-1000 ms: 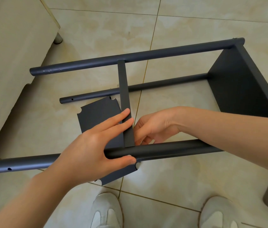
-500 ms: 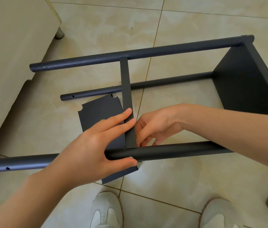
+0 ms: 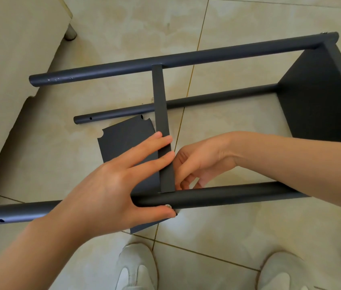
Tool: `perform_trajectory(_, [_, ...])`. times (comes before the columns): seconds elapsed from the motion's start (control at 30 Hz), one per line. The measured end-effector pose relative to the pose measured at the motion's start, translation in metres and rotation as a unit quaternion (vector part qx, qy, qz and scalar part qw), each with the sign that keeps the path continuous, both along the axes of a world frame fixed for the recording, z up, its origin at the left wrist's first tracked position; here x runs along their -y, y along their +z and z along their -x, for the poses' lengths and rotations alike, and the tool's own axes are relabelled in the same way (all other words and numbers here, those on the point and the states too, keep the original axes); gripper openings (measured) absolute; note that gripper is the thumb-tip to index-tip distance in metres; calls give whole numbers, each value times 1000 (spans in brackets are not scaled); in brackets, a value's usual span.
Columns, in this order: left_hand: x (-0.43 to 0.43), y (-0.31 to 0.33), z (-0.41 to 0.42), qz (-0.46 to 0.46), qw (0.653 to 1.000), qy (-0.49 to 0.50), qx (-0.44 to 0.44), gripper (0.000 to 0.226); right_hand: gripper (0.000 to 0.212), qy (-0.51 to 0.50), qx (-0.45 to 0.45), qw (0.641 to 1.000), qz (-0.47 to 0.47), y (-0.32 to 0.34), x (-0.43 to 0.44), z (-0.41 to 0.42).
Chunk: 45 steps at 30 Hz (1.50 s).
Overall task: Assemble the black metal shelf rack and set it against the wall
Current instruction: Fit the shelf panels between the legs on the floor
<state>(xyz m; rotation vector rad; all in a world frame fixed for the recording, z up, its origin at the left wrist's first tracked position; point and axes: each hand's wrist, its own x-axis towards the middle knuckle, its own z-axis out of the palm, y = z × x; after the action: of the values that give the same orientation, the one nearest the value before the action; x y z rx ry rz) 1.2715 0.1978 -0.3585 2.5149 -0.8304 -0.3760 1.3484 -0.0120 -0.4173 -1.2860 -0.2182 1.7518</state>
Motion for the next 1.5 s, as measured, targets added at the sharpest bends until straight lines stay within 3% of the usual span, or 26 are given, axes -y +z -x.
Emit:
perform_trajectory(0.57, [2, -2, -2, 24, 1000, 3, -14, 83, 13, 26, -40, 999, 18, -8, -4, -3])
perform_trajectory(0.87, [2, -1, -2, 24, 999, 0, -29, 84, 21, -16, -40, 999, -2, -10, -4, -2])
perform_trajectory(1.1, [0, -2, -3, 29, 999, -1, -28, 84, 15, -21, -62, 998, -3, -10, -1, -4])
perform_trajectory(1.5, [0, -3, -3, 27, 999, -2, -27, 84, 20, -19, -19, 1000, 13, -7, -5, -2])
